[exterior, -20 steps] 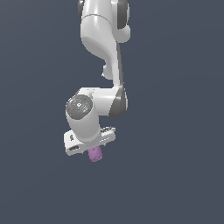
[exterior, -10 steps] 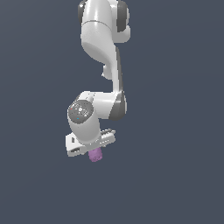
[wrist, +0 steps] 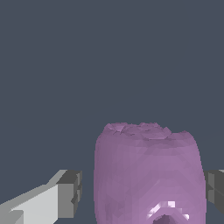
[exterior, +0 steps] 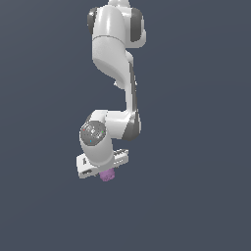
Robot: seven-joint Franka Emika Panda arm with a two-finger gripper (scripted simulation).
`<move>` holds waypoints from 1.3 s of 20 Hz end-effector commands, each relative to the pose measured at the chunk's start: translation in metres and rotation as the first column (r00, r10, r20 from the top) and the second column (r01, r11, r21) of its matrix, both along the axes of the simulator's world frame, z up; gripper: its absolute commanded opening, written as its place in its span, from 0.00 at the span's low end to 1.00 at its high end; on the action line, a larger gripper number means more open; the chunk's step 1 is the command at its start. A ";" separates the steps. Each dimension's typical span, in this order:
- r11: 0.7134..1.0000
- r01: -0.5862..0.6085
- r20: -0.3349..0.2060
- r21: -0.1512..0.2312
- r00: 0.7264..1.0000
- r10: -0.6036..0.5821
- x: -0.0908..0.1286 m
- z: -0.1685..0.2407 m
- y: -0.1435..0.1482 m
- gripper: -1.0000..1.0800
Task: Pick up the object and move it to a goal position.
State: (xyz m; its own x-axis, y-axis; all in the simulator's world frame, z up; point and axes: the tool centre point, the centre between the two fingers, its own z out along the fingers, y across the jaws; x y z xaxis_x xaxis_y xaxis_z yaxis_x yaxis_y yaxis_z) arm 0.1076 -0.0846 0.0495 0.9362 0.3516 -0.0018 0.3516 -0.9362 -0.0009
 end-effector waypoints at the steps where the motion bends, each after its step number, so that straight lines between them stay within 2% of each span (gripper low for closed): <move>1: 1.000 0.000 0.002 0.000 1.000 0.000 0.001 0.002 0.000 0.96; 2: 1.000 0.000 0.002 0.000 1.000 0.000 0.001 0.002 0.000 0.00; 16: 1.000 0.000 0.002 0.000 1.000 0.000 0.000 0.006 -0.006 0.00; 26: 1.000 0.000 0.002 0.000 1.000 0.000 -0.010 0.059 -0.071 0.00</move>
State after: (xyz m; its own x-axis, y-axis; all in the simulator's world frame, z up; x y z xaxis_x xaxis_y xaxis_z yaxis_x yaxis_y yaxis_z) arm 0.0993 -0.1457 0.1003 0.9363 0.3511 0.0001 0.3511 -0.9363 0.0003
